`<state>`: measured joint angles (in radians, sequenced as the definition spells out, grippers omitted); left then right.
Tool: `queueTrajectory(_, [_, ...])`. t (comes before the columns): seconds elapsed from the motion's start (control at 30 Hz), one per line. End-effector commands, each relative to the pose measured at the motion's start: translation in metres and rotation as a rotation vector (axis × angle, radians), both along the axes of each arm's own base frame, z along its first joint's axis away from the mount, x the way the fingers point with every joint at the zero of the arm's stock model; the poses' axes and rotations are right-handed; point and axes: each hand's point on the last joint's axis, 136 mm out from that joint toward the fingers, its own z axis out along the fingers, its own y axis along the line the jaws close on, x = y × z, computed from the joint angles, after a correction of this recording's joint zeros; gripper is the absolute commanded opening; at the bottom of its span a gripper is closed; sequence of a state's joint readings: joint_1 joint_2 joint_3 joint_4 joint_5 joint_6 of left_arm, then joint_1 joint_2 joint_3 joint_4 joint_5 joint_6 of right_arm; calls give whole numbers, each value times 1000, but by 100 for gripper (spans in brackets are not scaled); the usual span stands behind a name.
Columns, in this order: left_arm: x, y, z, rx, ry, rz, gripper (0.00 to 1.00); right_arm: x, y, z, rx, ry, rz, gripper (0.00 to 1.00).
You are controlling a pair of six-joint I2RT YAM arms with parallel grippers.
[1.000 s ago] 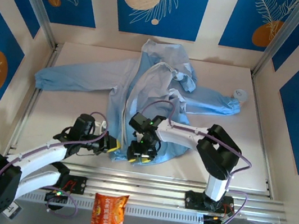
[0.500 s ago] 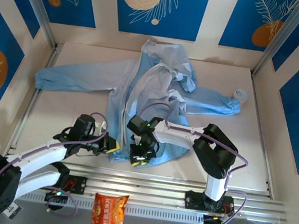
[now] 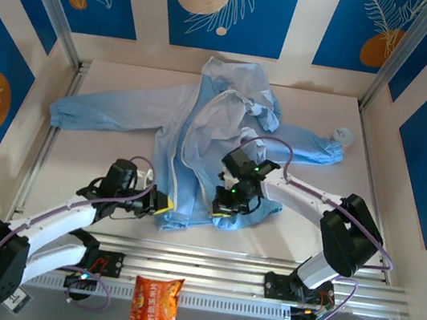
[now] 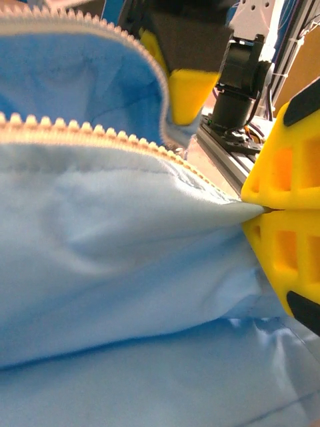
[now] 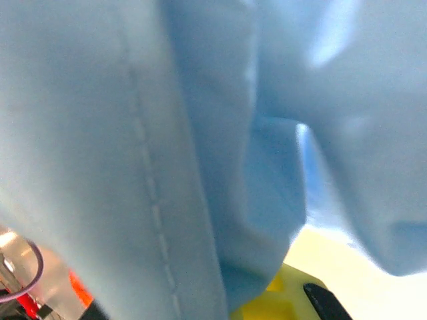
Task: Zip up the jacket
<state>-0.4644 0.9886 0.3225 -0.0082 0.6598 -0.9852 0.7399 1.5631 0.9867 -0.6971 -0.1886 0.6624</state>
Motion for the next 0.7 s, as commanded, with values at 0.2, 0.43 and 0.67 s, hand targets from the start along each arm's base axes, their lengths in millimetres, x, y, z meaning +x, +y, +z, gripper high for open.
queueTrajectory(0.2, [16, -54, 18, 23, -120, -121, 0, 3, -11, -21, 99, -8, 12, 11])
queueTrajectory(0.43, [22, -72, 8, 18, -101, -136, 0, -3, -10, -27, 153, -25, 27, 29])
queueTrajectory(0.67, [24, -72, 8, 40, -122, -157, 0, -2, 6, -26, 216, -23, 85, 27])
